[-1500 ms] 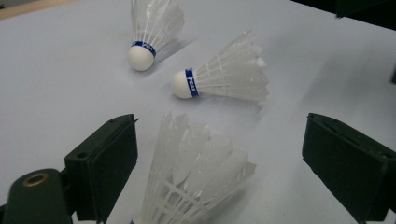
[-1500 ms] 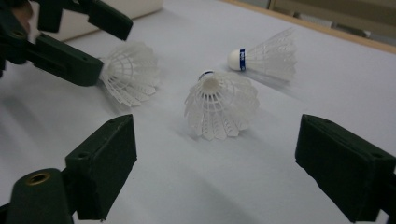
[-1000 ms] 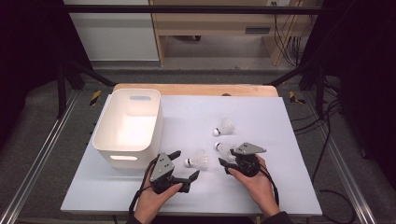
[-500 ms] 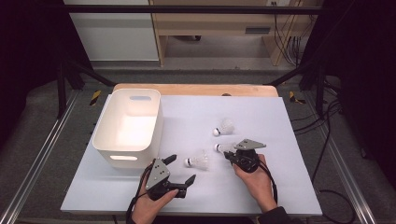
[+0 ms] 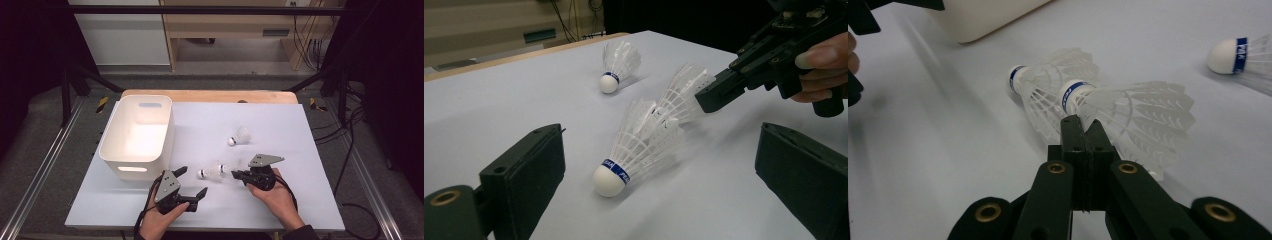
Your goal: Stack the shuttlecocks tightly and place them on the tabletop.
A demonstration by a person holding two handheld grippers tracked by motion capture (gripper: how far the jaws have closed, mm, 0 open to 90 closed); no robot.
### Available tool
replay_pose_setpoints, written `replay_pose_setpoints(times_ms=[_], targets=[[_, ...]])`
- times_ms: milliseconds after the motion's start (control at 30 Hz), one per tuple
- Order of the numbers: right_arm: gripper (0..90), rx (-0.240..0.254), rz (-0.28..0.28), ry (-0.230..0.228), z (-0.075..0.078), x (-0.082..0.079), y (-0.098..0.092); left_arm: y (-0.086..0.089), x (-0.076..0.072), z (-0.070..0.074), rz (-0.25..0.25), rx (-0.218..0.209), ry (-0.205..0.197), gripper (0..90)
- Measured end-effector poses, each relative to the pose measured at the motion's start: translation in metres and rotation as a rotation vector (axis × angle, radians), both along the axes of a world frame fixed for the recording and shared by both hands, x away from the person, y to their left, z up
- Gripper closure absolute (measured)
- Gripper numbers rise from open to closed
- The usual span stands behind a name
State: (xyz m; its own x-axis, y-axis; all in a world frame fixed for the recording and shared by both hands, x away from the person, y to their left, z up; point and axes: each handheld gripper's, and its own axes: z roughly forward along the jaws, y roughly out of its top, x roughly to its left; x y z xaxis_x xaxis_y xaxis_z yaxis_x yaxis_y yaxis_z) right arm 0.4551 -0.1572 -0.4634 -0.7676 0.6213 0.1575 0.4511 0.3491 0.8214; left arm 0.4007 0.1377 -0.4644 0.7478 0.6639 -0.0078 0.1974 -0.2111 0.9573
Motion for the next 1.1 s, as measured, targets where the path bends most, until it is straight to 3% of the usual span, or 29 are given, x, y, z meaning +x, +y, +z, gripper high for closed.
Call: replay_pose_setpoints(times_ms=[367,500,733,1100], targets=[[90.0,0.026,0.105,0.013,-0.003,-0.001,0.022,-0.002,-0.001,-0.001,-0.018,0.003,0.007,5.8],[90.0,0.013,0.141,0.008,-0.004,-0.005,0.025,-0.004,-0.001,-0.001,-0.028,0.003,0.014,5.8],[89.1,-0.024,0.116,-0.019,-0.007,-0.010,0.029,-0.006,-0.002,-0.002,-0.038,0.012,0.020,5.8],[87.6,-0.072,0.122,-0.041,-0.014,-0.015,0.040,-0.006,-0.002,-0.002,-0.041,0.010,0.021,5.8]])
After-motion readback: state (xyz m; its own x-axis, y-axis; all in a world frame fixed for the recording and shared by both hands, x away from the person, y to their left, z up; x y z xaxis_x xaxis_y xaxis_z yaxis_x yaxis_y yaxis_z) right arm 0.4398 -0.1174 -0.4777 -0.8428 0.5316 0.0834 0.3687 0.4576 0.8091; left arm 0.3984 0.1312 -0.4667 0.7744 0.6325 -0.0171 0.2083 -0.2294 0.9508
